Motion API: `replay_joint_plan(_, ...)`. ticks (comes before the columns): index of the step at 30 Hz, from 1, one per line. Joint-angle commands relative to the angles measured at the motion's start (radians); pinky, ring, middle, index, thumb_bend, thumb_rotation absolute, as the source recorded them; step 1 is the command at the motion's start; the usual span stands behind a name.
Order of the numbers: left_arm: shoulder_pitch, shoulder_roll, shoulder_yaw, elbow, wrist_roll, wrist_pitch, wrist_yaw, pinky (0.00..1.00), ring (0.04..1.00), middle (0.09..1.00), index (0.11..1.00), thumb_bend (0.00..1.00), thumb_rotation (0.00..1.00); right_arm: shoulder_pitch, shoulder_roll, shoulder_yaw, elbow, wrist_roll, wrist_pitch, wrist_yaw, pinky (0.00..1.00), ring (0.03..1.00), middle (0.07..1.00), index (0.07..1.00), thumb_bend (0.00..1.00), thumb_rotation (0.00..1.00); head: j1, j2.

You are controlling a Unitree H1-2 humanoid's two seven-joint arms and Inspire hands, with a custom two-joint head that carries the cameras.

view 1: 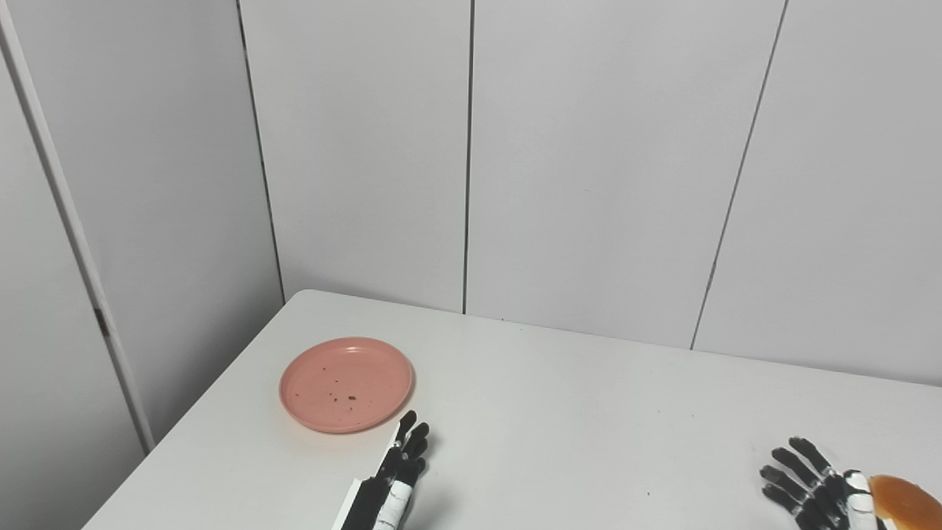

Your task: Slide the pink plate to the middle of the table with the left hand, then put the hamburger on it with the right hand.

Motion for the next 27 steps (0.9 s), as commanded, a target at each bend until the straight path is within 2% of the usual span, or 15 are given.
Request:
replay_joint_plan(1,-0.073,0.011,0.006,-0.024,0.006,0.007,0.007,1.0,0.959,0.949,0.998,0.95,0.87,0.068,0.033,0.013,0.025,0.005,-0.022,0.003,0.81,0.788,0.822,0.845,0.8,1.0,-0.003,0.004)
replay_joint_plan(5,-0.155,0.033,0.033,-0.064,0.004,0.049,0.02,0.98,0.936,0.933,0.97,0.96,0.88,0.081,0.042,0.015,-0.004,0.009,0.0,-0.005,0.8,0.786,0.824,0.842,0.81,1.0,-0.009,0.007)
replay_joint_plan(12,-0.294,0.087,0.089,-0.074,-0.003,0.084,0.035,0.93,0.897,0.902,0.939,0.96,0.86,0.086,0.043,0.023,-0.012,-0.002,-0.003,-0.011,0.8,0.788,0.826,0.842,0.81,1.0,-0.017,0.008)
replay_joint_plan(16,-0.36,0.131,0.124,-0.052,-0.004,0.057,0.031,0.9,0.878,0.883,0.927,0.96,0.89,0.084,0.04,0.025,-0.003,-0.002,-0.008,-0.008,0.81,0.79,0.83,0.842,0.82,1.0,-0.015,0.007)
replay_joint_plan(22,-0.429,0.187,0.174,-0.042,-0.03,0.064,0.033,0.88,0.873,0.853,0.837,0.97,0.88,0.082,0.037,0.024,0.006,0.001,-0.01,-0.004,0.81,0.792,0.83,0.841,0.82,1.0,-0.012,0.005)
replay_joint_plan(24,-0.455,0.218,0.197,-0.032,-0.031,0.069,0.037,0.85,0.862,0.852,0.826,0.97,0.87,0.082,0.036,0.023,0.01,0.001,-0.013,-0.003,0.8,0.791,0.829,0.84,0.82,1.0,-0.011,0.005)
replay_joint_plan(27,-0.49,0.275,0.225,-0.002,-0.026,0.052,0.036,0.86,0.86,0.857,0.829,0.96,0.87,0.082,0.036,0.023,0.012,0.002,-0.015,-0.003,0.8,0.789,0.826,0.839,0.82,1.0,-0.01,0.006)
